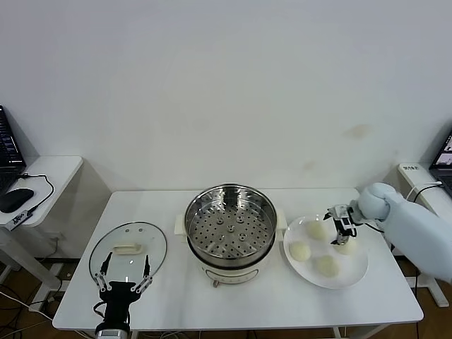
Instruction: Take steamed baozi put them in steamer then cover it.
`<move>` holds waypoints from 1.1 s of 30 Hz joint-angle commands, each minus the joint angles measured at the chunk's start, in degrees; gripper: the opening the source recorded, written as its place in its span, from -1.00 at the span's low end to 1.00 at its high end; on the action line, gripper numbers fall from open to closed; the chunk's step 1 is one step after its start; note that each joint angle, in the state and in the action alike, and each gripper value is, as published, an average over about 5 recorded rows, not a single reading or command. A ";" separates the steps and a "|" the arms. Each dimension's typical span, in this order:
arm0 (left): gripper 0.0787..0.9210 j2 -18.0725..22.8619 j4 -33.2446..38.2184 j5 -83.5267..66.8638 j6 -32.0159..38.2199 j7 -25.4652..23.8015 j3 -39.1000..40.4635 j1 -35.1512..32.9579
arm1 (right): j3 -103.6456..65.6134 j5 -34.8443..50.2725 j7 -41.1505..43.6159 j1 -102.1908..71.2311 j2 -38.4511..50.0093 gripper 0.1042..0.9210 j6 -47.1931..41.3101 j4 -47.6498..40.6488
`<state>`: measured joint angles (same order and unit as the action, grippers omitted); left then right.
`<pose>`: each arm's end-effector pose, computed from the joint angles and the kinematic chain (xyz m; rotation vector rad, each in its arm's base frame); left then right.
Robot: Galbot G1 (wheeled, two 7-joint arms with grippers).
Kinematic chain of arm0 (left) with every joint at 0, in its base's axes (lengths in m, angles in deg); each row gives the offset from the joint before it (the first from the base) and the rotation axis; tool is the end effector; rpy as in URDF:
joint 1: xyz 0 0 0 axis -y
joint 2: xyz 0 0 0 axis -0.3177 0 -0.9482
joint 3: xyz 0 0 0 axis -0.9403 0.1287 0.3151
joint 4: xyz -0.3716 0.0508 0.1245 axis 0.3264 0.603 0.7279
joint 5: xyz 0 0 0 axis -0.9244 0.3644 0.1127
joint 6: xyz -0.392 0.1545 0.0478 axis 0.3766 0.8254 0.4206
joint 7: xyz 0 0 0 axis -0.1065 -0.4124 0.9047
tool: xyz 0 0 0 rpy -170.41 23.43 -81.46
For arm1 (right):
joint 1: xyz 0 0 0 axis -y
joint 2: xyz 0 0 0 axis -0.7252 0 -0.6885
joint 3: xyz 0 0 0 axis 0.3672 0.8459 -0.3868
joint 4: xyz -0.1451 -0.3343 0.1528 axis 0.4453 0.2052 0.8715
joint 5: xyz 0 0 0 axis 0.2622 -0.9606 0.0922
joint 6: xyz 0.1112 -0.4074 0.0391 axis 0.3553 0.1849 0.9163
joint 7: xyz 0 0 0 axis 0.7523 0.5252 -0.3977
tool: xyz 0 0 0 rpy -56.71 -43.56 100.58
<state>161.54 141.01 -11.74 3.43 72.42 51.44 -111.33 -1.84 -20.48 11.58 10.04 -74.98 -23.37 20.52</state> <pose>0.1707 0.0382 -0.3497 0.1614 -3.0310 -0.5437 0.6182 -0.2067 -0.2642 1.2000 -1.4498 1.4830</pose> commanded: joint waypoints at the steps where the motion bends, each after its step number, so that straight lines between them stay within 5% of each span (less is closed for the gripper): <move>1: 0.77 -0.03 0.06 0.23 0.04 -0.01 -0.05 -0.02 | 3.69 -1.39 1.03 3.69 -5.82 0.76 0.44 -8.10; 17: 0.77 -0.13 1.06 1.20 0.04 -0.03 -0.01 -0.06 | 3.52 -2.26 0.78 3.43 -9.99 0.71 0.02 -12.80; 33: 0.77 -0.50 1.68 1.28 0.14 0.25 -0.18 -0.60 | 4.20 -1.92 1.06 4.13 -9.24 0.29 -0.54 -12.06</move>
<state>161.07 142.71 -10.47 3.56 72.66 51.27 -111.94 2.06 -22.32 12.58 13.95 -84.18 -23.89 8.50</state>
